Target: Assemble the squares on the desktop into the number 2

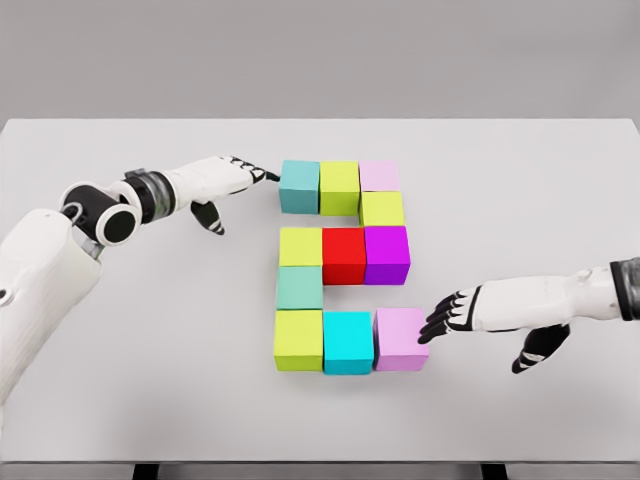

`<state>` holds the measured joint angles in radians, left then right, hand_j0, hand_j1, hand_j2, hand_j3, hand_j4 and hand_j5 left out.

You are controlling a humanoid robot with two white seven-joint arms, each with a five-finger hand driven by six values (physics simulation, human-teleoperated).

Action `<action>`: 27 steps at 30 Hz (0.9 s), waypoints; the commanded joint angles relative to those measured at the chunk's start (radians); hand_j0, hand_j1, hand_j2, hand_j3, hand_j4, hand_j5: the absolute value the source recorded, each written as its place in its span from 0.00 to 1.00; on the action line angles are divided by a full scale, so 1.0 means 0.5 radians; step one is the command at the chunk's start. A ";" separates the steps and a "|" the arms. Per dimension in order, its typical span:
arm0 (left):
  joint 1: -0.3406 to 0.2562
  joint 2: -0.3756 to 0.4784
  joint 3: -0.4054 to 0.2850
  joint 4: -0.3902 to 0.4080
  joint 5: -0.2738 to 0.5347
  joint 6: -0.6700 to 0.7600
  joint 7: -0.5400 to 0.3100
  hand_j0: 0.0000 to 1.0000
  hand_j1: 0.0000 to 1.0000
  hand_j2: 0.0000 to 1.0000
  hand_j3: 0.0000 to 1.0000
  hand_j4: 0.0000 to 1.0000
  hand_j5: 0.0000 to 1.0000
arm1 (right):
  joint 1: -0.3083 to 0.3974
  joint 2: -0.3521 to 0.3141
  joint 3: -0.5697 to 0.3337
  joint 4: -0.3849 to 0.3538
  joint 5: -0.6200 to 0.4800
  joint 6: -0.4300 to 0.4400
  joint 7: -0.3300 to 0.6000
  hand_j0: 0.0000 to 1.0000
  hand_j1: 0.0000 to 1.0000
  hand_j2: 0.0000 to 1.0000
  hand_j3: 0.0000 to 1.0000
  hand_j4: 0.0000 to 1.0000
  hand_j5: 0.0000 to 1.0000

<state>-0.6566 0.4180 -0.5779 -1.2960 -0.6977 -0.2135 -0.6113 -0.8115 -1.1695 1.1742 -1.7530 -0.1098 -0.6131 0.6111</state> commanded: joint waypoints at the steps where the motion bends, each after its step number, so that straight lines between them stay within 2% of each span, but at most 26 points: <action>1: -0.003 0.014 0.002 0.000 0.006 -0.006 0.001 1.00 1.00 1.00 1.00 1.00 1.00 | 0.000 0.010 -0.001 -0.001 -0.014 0.004 0.000 1.00 1.00 1.00 1.00 1.00 1.00; 6: -0.003 0.026 0.011 -0.003 0.024 -0.018 0.001 1.00 1.00 1.00 1.00 1.00 1.00 | 0.000 0.020 -0.001 -0.001 -0.014 0.004 0.000 1.00 1.00 1.00 1.00 1.00 1.00; 14: 0.000 0.164 0.030 -0.034 0.104 -0.024 0.001 1.00 1.00 1.00 1.00 1.00 1.00 | -0.006 0.038 -0.001 -0.001 -0.011 0.004 0.000 1.00 1.00 1.00 1.00 1.00 1.00; 18: 0.012 0.247 0.030 -0.117 0.141 -0.024 0.001 1.00 1.00 1.00 1.00 1.00 1.00 | -0.006 0.038 -0.001 -0.001 -0.010 0.004 0.000 1.00 1.00 1.00 1.00 1.00 1.00; 24: 0.018 0.259 0.039 -0.123 0.144 -0.024 0.001 1.00 1.00 1.00 1.00 1.00 1.00 | -0.028 0.020 -0.010 -0.001 -0.010 0.004 0.000 1.00 1.00 1.00 1.00 1.00 1.00; 25: 0.018 0.265 0.039 -0.135 0.156 -0.024 0.001 1.00 1.00 1.00 1.00 1.00 1.00 | -0.034 0.014 -0.014 -0.001 -0.010 0.004 0.000 1.00 1.00 1.00 1.00 1.00 1.00; 27: 0.025 0.351 0.079 -0.190 0.321 -0.042 0.001 1.00 1.00 1.00 1.00 1.00 1.00 | -0.037 -0.048 -0.044 -0.001 -0.017 0.004 0.000 1.00 1.00 1.00 1.00 1.00 1.00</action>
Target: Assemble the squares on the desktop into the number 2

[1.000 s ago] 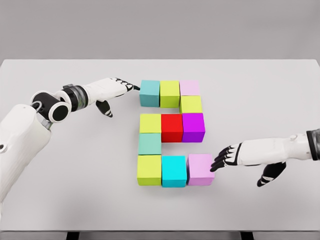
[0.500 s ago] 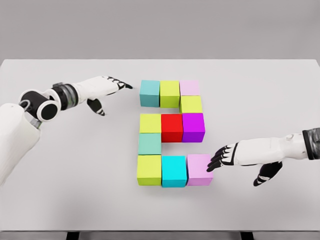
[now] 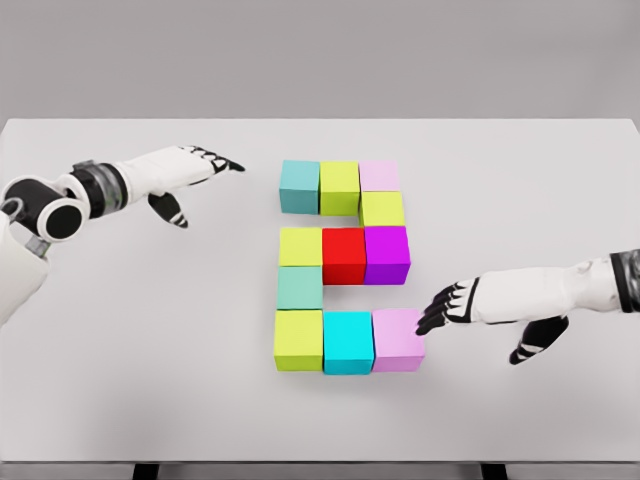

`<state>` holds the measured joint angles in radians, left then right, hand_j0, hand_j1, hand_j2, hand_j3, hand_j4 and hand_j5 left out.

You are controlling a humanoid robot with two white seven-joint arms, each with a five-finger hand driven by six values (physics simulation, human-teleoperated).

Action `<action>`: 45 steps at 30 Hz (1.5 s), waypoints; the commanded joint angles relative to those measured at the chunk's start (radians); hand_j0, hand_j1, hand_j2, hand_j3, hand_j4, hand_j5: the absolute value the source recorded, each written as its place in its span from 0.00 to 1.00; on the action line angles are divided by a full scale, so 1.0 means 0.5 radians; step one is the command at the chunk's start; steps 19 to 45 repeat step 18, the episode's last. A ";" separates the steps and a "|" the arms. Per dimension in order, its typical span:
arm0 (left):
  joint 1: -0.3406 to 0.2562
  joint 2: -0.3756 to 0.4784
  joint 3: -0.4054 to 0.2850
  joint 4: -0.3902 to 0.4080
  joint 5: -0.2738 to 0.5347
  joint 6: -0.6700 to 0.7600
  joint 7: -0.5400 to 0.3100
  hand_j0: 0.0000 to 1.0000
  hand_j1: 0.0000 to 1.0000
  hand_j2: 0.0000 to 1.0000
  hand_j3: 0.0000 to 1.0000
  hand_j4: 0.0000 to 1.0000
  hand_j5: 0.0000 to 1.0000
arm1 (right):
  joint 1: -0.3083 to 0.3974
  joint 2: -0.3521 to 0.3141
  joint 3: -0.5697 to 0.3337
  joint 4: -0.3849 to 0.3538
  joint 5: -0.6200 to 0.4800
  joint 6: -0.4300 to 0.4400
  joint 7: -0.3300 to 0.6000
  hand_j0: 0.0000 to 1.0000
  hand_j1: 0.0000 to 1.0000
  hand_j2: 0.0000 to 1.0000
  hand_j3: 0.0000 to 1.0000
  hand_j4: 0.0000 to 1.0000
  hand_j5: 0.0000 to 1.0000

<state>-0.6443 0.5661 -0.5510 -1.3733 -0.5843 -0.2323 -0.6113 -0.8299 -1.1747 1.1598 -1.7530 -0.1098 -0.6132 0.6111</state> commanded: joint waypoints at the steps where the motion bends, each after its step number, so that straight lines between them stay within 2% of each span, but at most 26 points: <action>1: 0.000 0.077 0.028 -0.051 0.162 -0.032 0.001 1.00 1.00 1.00 1.00 1.00 1.00 | 0.000 -0.071 -0.046 -0.001 -0.023 0.005 -0.001 1.00 1.00 1.00 1.00 1.00 1.00; 2: 0.000 0.190 0.080 -0.054 0.392 -0.274 0.001 1.00 1.00 1.00 1.00 1.00 1.00 | 0.003 -0.200 -0.190 0.012 -0.068 0.005 -0.001 1.00 1.00 1.00 1.00 1.00 1.00; 4: 0.003 0.334 0.129 -0.030 0.674 -0.737 0.001 1.00 1.00 1.00 1.00 1.00 1.00 | 0.018 -0.335 -0.295 0.021 -0.225 0.005 -0.001 1.00 1.00 1.00 1.00 1.00 1.00; 6: 0.058 0.420 0.209 0.047 0.966 -0.757 0.001 1.00 1.00 1.00 1.00 1.00 1.00 | 0.025 -0.341 -0.359 0.030 -0.329 0.005 -0.001 1.00 1.00 1.00 1.00 1.00 1.00; 9: 0.215 0.433 0.375 0.102 1.383 -0.757 0.001 1.00 1.00 1.00 1.00 1.00 1.00 | 0.037 -0.332 -0.418 0.024 -0.431 0.005 -0.001 1.00 1.00 1.00 1.00 1.00 1.00; 10: 0.276 0.436 0.427 0.105 1.487 -0.757 0.001 1.00 1.00 1.00 1.00 1.00 1.00 | 0.040 -0.332 -0.421 0.024 -0.431 0.005 -0.001 1.00 1.00 1.00 1.00 1.00 1.00; 11: 0.368 0.433 0.540 0.120 1.583 -0.757 0.001 1.00 1.00 1.00 1.00 1.00 1.00 | 0.037 -0.338 -0.424 0.018 -0.437 0.005 -0.001 1.00 1.00 1.00 1.00 1.00 1.00; 13: 0.460 0.414 0.755 0.255 1.669 -0.757 0.001 1.00 1.00 1.00 1.00 1.00 1.00 | 0.037 -0.341 -0.424 0.012 -0.471 0.005 -0.001 1.00 1.00 1.00 1.00 1.00 1.00; 18: 0.528 0.417 0.755 0.271 1.632 -0.757 0.001 1.00 1.00 1.00 1.00 1.00 1.00 | 0.052 -0.332 -0.418 0.002 -0.471 0.005 -0.001 1.00 1.00 1.00 1.00 1.00 1.00; 45: 0.528 0.417 0.755 0.271 1.632 -0.757 0.001 1.00 1.00 1.00 1.00 1.00 1.00 | 0.052 -0.332 -0.418 0.002 -0.471 0.005 -0.001 1.00 1.00 1.00 1.00 1.00 1.00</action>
